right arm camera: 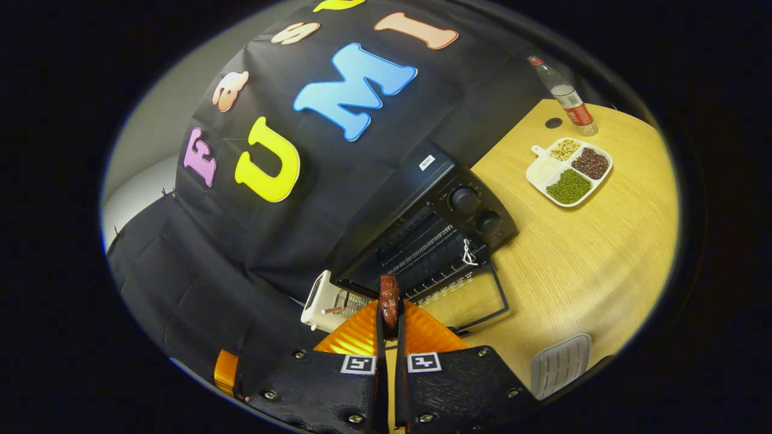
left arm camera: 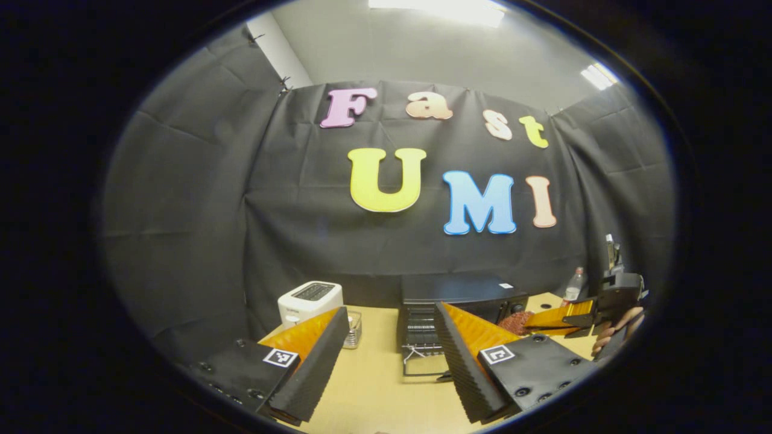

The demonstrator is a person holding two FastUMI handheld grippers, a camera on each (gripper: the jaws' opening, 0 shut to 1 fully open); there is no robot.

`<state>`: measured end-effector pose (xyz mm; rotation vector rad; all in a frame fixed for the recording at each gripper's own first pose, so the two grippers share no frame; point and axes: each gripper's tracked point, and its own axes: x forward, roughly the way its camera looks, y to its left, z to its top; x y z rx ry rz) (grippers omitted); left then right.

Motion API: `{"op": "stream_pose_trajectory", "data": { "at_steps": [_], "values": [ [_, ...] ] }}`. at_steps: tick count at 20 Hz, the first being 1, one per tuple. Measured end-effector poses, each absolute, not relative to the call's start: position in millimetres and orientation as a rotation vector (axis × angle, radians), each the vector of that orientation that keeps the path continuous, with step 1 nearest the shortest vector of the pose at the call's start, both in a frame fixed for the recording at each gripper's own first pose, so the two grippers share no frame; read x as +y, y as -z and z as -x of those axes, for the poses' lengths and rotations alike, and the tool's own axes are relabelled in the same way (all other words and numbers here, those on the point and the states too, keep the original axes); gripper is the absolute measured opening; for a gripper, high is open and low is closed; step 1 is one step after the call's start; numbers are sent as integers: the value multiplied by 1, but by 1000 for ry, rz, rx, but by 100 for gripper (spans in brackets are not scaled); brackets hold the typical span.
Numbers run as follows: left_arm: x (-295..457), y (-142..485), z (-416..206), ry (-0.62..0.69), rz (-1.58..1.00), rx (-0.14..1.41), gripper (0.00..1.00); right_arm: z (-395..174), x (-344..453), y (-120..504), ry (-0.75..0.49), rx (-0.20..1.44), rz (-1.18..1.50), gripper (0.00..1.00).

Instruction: Open the electric oven with the left hand, put the food in, and close the electric oven.

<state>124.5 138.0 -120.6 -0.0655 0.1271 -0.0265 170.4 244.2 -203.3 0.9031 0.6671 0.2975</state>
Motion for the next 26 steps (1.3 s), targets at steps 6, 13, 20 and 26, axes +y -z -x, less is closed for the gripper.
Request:
{"op": "stream_pose_trajectory", "data": {
  "at_steps": [6, 13, 20, 26],
  "values": [
    [173, 135, -135, -9, 62, 154, 91, -220, 275, 225, -286, 641, -880, 5],
    [208, 144, -139, -60, 29, 185, 97, -268, 292, 263, -239, 607, -876, 5],
    [217, 149, -135, -81, 11, 209, 97, -295, 298, 289, -236, 610, -922, 5],
    [217, 150, -136, -76, 3, 210, 91, -301, 288, 308, -193, 673, -850, 15]
  ]
}}
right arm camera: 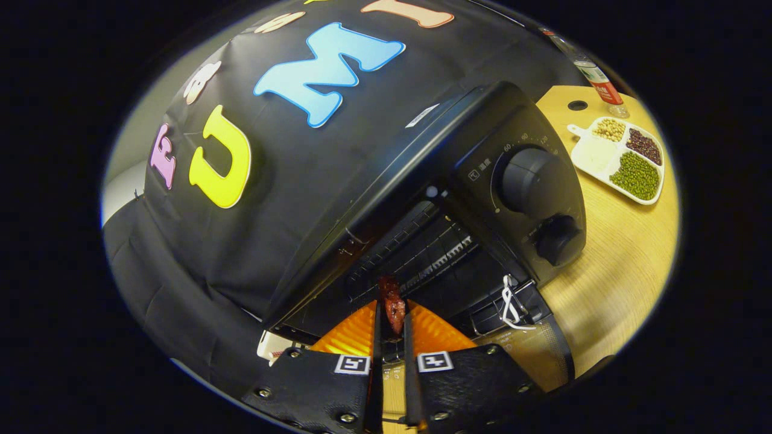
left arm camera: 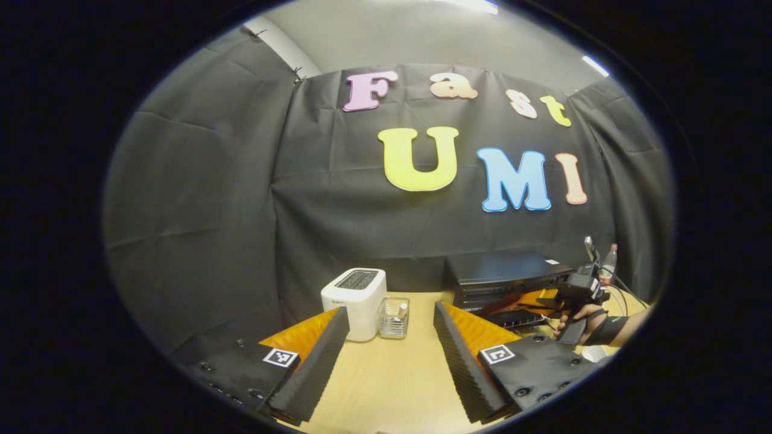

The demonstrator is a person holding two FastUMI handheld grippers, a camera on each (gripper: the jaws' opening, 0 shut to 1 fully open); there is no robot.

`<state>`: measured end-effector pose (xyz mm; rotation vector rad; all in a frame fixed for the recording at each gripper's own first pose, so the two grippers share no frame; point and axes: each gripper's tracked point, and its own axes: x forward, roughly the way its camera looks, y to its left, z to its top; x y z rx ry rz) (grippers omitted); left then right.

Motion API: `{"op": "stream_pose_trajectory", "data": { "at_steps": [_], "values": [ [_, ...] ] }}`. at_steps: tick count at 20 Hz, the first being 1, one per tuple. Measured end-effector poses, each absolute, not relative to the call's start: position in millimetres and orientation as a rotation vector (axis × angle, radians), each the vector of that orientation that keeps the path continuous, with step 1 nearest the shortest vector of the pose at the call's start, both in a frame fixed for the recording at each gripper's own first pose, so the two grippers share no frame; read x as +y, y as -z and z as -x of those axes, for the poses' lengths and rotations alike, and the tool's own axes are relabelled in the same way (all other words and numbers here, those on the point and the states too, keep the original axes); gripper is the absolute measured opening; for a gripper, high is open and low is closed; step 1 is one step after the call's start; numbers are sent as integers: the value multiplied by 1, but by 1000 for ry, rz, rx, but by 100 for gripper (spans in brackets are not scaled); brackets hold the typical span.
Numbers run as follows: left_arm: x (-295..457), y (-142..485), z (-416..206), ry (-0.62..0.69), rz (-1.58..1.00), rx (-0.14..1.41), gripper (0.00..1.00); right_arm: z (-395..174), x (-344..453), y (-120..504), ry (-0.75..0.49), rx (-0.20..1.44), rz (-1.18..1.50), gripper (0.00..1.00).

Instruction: Open the electric oven with the left hand, put the food in, and close the electric oven.

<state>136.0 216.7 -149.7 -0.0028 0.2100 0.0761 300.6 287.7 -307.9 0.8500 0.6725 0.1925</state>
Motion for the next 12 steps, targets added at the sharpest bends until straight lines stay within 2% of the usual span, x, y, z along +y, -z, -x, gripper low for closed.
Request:
{"op": "stream_pose_trajectory", "data": {
  "at_steps": [1, 2, 3, 4, 5, 6, 7, 8, 10, 11, 12],
  "values": [
    [217, 150, -136, -76, 4, 208, 91, -298, 286, 312, -186, 687, -810, 24],
    [217, 150, -137, -76, 6, 206, 91, -294, 284, 313, -188, 694, -772, 22],
    [216, 150, -137, -76, 8, 206, 91, -292, 282, 313, -187, 692, -733, 46],
    [215, 150, -137, -75, 11, 206, 97, -292, 279, 307, -185, 675, -694, 58],
    [214, 150, -137, -73, 15, 207, 97, -294, 269, 306, -161, 661, -629, 91],
    [213, 150, -136, -70, 18, 207, 97, -295, 263, 301, -150, 637, -573, 97],
    [211, 149, -138, -65, 19, 204, 94, -296, 257, 294, -144, 618, -530, 89],
    [208, 147, -138, -61, 16, 200, 97, -295, 255, 288, -151, 604, -497, 98],
    [198, 143, -139, -46, 16, 190, 97, -289, 250, 274, -171, 582, -445, 98],
    [188, 140, -134, -39, 18, 185, 91, -284, 246, 266, -179, 566, -419, 98],
    [180, 136, -132, -34, 22, 178, 91, -279, 240, 258, -185, 549, -391, 98]
  ]
}}
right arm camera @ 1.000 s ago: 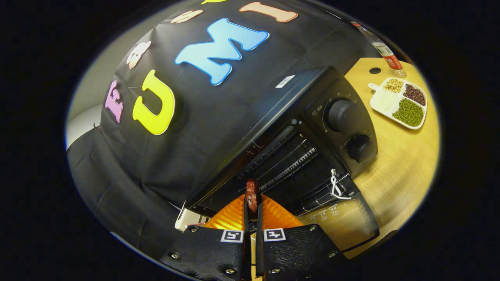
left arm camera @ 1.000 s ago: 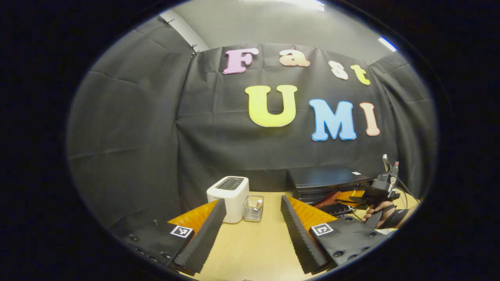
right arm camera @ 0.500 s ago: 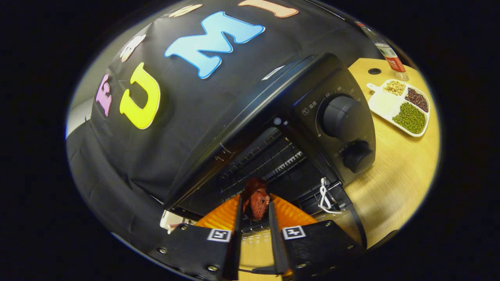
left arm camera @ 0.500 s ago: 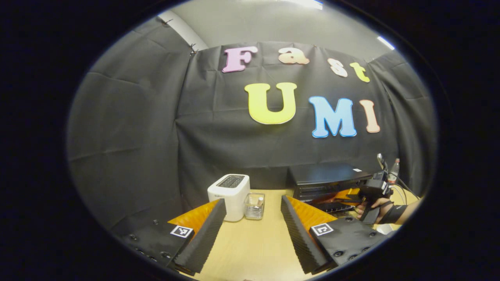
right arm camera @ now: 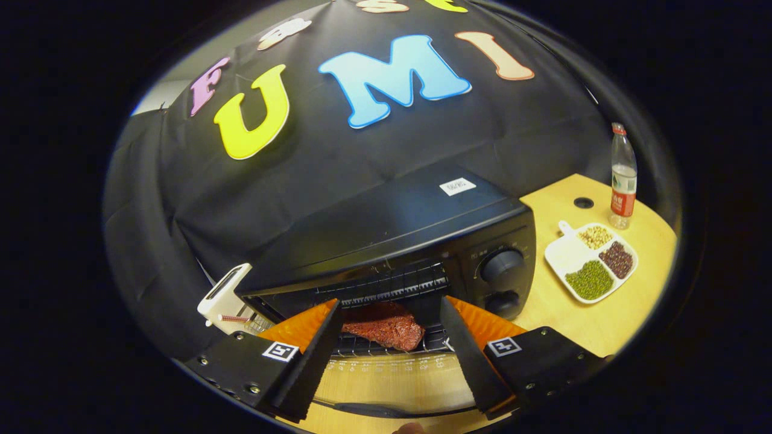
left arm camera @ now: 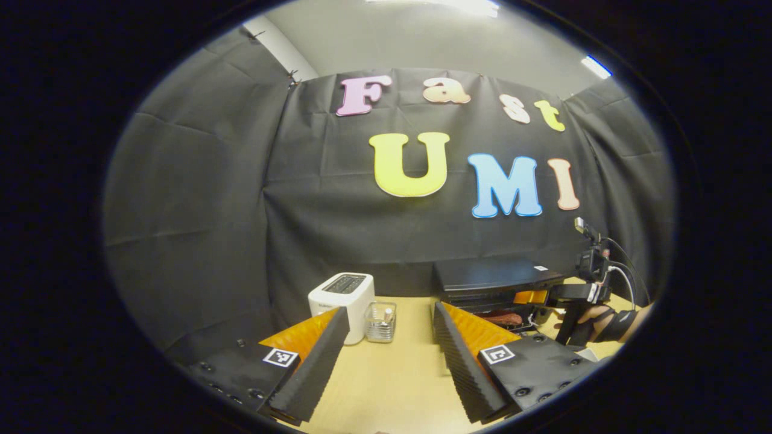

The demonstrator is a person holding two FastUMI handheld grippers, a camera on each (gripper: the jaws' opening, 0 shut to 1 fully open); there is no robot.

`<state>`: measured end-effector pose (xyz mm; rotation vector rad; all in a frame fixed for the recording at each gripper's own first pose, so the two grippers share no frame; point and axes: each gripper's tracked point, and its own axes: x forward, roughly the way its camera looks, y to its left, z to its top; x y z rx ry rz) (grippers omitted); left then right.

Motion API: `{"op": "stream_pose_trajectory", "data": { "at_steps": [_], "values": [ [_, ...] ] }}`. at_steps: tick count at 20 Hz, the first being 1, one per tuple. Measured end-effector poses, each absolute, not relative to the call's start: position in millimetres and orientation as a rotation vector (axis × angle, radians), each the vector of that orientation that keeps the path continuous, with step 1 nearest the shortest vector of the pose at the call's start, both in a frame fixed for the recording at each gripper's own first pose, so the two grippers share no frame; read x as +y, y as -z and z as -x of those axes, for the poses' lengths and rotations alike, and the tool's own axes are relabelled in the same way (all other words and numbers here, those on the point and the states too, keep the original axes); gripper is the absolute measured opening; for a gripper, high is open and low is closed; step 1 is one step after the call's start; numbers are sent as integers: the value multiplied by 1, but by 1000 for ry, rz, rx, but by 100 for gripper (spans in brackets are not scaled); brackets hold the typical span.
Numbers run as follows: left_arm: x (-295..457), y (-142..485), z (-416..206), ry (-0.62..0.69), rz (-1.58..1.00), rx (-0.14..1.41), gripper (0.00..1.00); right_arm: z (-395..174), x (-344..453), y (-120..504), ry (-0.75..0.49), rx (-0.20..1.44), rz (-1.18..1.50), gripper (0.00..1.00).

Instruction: Open the electric oven with the left hand, put the food in, and close the electric oven.

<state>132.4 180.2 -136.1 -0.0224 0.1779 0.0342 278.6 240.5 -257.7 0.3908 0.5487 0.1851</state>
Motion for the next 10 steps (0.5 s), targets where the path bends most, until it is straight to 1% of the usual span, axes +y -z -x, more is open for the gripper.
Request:
{"op": "stream_pose_trajectory", "data": {
  "at_steps": [1, 3, 10],
  "values": [
    [174, 133, -131, -31, 26, 172, 91, -274, 235, 248, -193, 527, -362, 98],
    [161, 126, -129, -24, 30, 159, 97, -262, 224, 228, -213, 490, -314, 98],
    [102, 108, -115, 7, 38, 135, 97, -215, 171, 151, -237, 327, -159, 98]
  ]
}}
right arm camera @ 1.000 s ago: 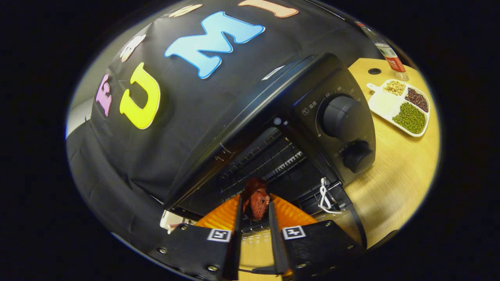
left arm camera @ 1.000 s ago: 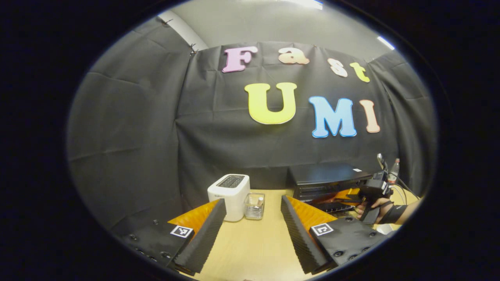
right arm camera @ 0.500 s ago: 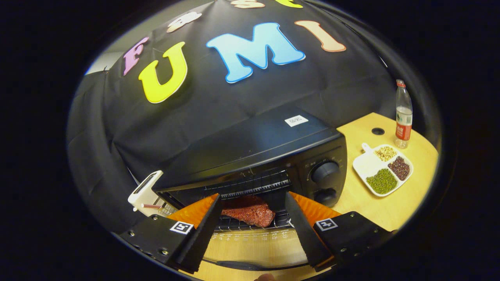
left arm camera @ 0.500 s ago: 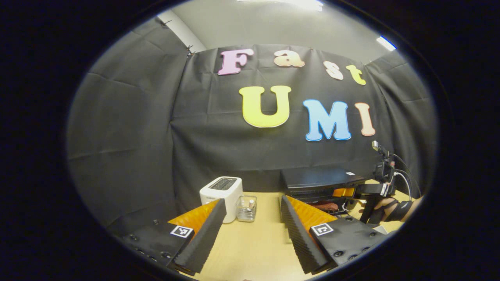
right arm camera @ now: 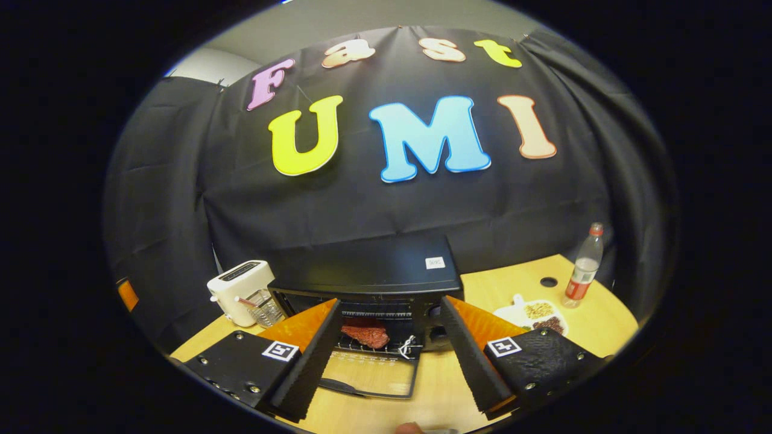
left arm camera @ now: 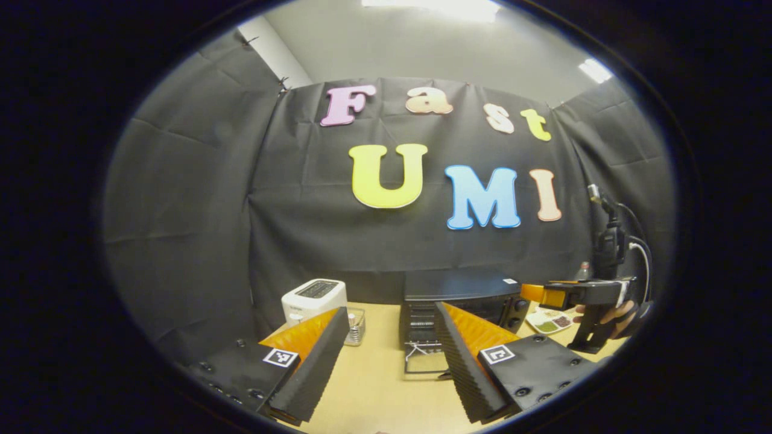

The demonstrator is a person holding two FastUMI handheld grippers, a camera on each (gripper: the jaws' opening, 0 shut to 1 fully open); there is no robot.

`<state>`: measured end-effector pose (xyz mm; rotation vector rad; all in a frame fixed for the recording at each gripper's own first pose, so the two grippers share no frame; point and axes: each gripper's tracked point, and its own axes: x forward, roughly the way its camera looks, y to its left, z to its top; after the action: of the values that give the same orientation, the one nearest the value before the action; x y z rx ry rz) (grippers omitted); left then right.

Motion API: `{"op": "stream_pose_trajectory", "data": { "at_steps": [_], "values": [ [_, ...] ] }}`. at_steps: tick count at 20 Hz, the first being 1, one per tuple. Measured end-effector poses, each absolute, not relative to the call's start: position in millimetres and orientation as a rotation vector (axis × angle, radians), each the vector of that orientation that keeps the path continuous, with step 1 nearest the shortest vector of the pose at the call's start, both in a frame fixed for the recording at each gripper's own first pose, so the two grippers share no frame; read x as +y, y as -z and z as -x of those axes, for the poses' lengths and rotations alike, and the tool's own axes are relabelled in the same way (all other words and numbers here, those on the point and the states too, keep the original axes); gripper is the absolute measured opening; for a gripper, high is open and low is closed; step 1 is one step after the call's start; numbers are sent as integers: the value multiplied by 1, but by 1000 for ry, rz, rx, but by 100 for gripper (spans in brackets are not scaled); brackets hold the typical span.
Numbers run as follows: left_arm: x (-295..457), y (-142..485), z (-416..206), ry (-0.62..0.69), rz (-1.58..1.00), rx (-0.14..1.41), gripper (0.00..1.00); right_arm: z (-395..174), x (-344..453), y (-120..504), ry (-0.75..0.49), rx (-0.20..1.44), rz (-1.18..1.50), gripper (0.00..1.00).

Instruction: Open the electric oven with the left hand, put the food in, and close the electric oven.

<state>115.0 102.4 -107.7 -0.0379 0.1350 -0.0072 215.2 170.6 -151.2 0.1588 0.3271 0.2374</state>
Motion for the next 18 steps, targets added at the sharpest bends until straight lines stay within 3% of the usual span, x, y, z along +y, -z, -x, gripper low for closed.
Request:
{"op": "stream_pose_trajectory", "data": {
  "at_steps": [1, 8, 18],
  "values": [
    [93, 106, -112, 13, 39, 131, 94, -208, 164, 141, -237, 305, -140, 98],
    [42, 120, -103, 30, 47, 146, 97, -159, 112, 86, -212, 178, -106, 98],
    [-19, 182, -88, 37, 7, 257, 97, -98, 35, 44, -180, 63, -70, 98]
  ]
}}
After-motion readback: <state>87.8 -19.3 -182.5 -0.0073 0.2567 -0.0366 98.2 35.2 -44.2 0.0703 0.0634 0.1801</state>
